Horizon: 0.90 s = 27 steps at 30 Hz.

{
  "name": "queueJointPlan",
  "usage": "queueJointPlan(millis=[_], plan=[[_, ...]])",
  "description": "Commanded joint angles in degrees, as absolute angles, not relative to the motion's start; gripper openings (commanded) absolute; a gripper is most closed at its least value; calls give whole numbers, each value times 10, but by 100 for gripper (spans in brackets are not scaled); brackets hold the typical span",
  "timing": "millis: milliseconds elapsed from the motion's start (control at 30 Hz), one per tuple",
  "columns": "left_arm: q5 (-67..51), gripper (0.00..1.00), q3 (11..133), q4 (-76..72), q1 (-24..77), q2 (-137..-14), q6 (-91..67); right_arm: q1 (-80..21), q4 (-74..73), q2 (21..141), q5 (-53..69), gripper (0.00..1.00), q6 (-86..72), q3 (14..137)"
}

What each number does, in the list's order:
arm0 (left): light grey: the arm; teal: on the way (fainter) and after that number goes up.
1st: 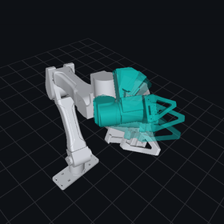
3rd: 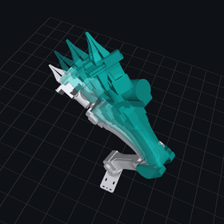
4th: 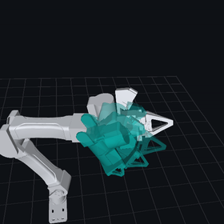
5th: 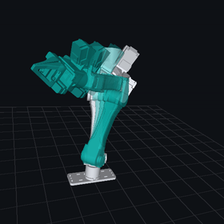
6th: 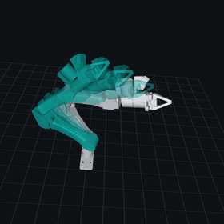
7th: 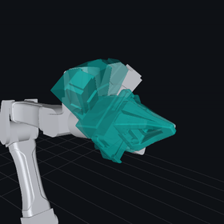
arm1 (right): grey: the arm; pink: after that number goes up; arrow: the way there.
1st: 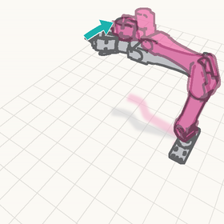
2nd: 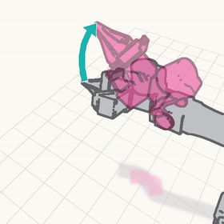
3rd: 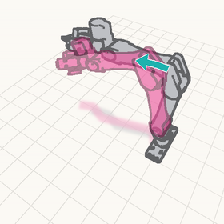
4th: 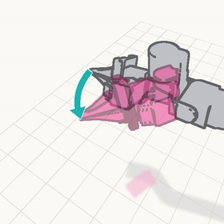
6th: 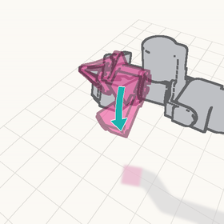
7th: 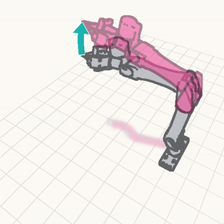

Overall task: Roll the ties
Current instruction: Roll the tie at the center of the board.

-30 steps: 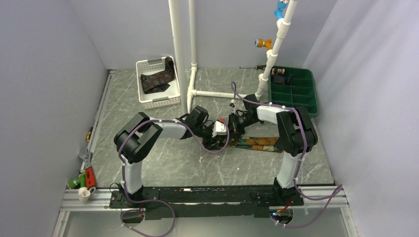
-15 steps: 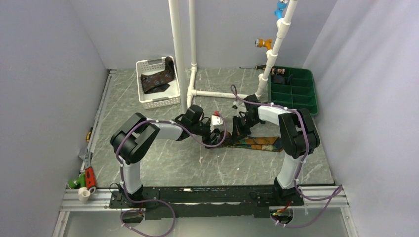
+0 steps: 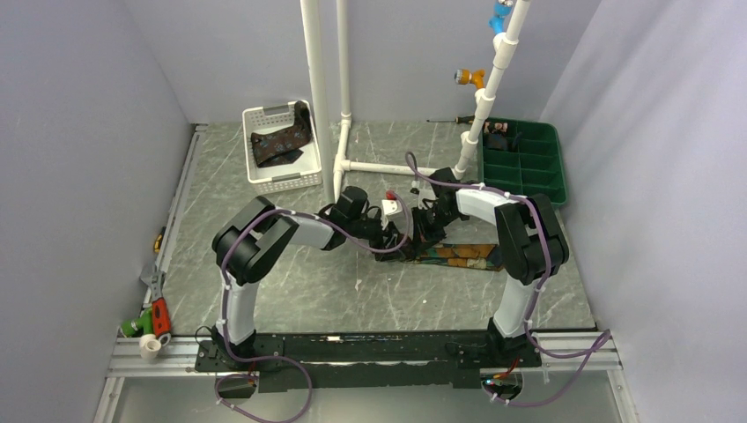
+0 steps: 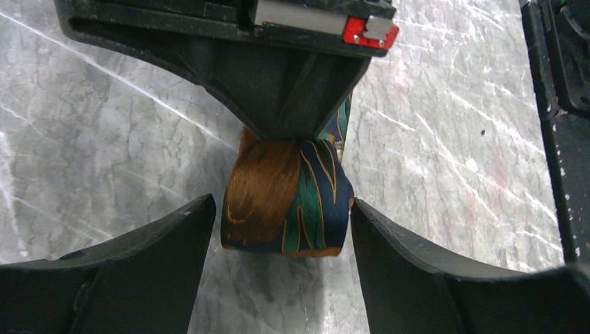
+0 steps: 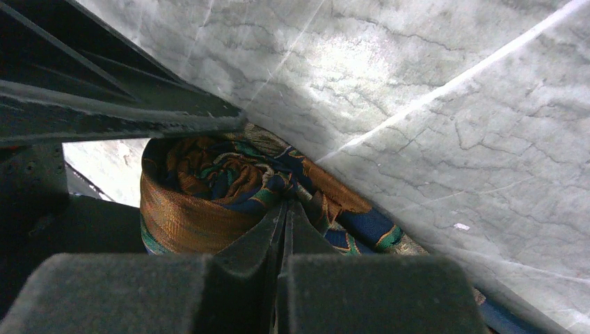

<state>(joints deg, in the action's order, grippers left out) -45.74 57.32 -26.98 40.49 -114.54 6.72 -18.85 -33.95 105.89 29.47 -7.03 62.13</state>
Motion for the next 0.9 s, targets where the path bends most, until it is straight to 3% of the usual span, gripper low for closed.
queueJointPlan(millis=[0, 133, 233, 333, 633, 800, 867], plan=[[-477, 65, 588, -317, 414, -1164, 15, -199, -320, 1093, 205, 0, -25, 612], [-486, 38, 534, -293, 426, -1131, 133, -199, -314, 1115, 249, 0, -6, 644], [-438, 26, 485, -215, 447, -1084, 260, -198, -323, 1124, 283, 0, 25, 680], [-386, 17, 472, -175, 451, -1082, 283, -194, -357, 1123, 310, 2, 55, 721], [-322, 11, 491, -110, 454, -1107, 248, -113, -503, 1021, 399, 37, 76, 696], [-307, 11, 509, -78, 460, -1111, 264, -109, -440, 998, 494, 53, -29, 627], [-302, 12, 517, -67, 462, -1113, 268, -110, -392, 1002, 512, 55, -69, 602]])
